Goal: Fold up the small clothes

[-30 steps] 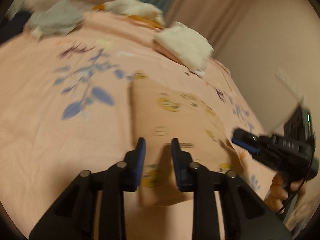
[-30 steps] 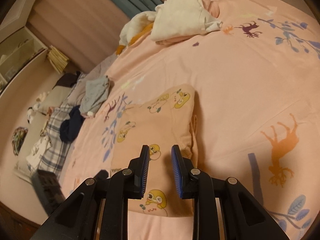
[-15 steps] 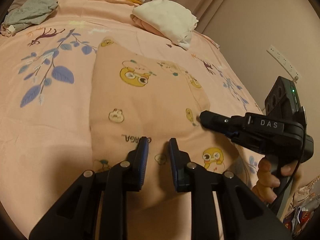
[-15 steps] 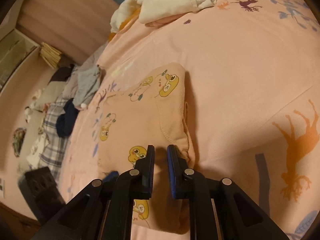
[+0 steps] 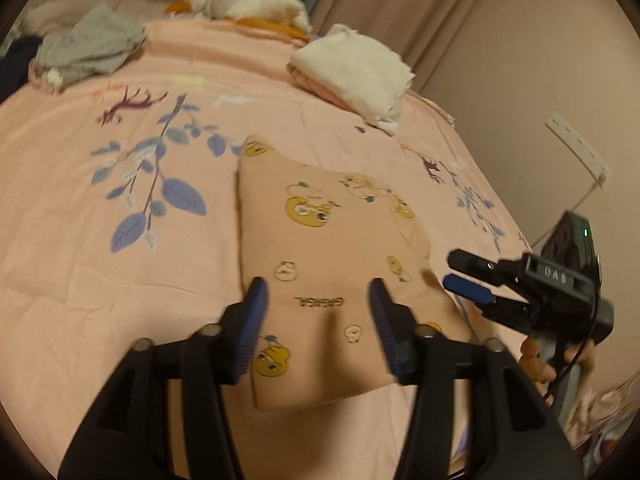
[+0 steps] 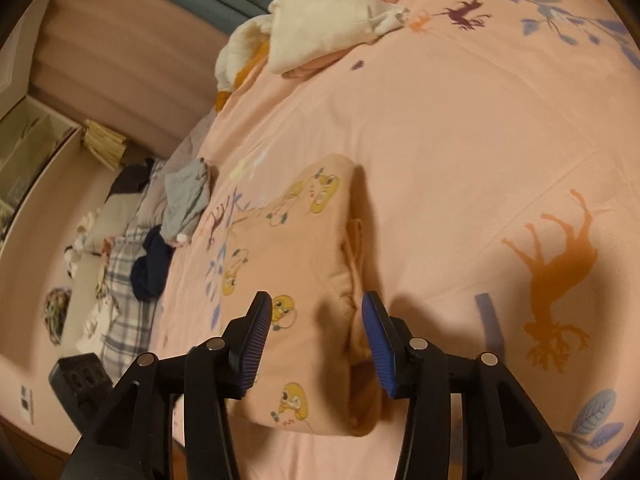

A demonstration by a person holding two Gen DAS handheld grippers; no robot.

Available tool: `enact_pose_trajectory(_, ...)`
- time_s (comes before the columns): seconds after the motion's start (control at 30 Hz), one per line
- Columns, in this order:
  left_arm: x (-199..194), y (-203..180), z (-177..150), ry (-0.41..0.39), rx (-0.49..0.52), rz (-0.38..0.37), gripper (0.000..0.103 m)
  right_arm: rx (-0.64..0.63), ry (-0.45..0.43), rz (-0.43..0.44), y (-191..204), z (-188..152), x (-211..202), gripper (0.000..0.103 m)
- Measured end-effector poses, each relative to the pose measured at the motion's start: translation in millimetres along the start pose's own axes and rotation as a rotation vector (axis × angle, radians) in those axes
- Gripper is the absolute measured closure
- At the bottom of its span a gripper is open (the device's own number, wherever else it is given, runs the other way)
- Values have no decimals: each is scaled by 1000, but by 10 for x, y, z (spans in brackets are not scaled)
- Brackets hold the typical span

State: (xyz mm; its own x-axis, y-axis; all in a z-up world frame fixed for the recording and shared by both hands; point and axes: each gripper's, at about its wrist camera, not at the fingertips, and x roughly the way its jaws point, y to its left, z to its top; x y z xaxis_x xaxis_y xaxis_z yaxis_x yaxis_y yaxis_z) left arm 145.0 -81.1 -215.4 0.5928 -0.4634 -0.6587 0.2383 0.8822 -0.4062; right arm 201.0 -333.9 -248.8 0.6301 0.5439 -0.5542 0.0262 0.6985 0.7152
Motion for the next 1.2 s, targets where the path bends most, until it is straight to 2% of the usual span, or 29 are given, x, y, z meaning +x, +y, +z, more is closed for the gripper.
enact_pose_trajectory(0.13,14,78,30,-4,-15,15,33,22,10,-29,-89,44,-13,50)
enact_pose_trajectory(0.2,30,114,61,-4,-42,-3,21,34,20,-26,-140,60,-21,45)
enact_pose_trajectory(0.33,206,205,161,73,-108,-128,20,46,77,-32,-201,104,32,36)
enact_pose_trajectory(0.4,343,255,209,117,-144,-183,19,57,97,-7,-212,131,66,29)
enact_pose_trajectory(0.47,485,329,255,148,-203,-219,13,42,128,37,-196,166,162,28)
enact_pose_trajectory(0.5,543,370,275,156,-235,-245,10,36,171,56,-190,183,264,28)
enact_pose_trajectory(0.57,677,465,328,192,-297,-322,7,27,234,73,-168,205,434,28)
enact_pose_trajectory(0.67,808,578,368,235,-355,-399,7,35,259,117,-132,268,576,28)
enact_pose_trajectory(0.77,809,579,391,247,-350,-459,7,103,270,211,-188,328,702,27)
enact_pose_trajectory(0.83,821,528,389,260,-322,-466,7,109,259,248,-191,318,737,27)
enact_pose_trajectory(1.0,799,348,329,275,-145,-391,8,-33,243,193,-12,234,748,28)
enact_pose_trajectory(1.1,750,379,274,320,-143,-363,10,-34,236,220,-89,252,716,31)
enact_pose_trajectory(1.2,659,438,200,353,-207,-378,10,29,231,256,-246,292,675,40)
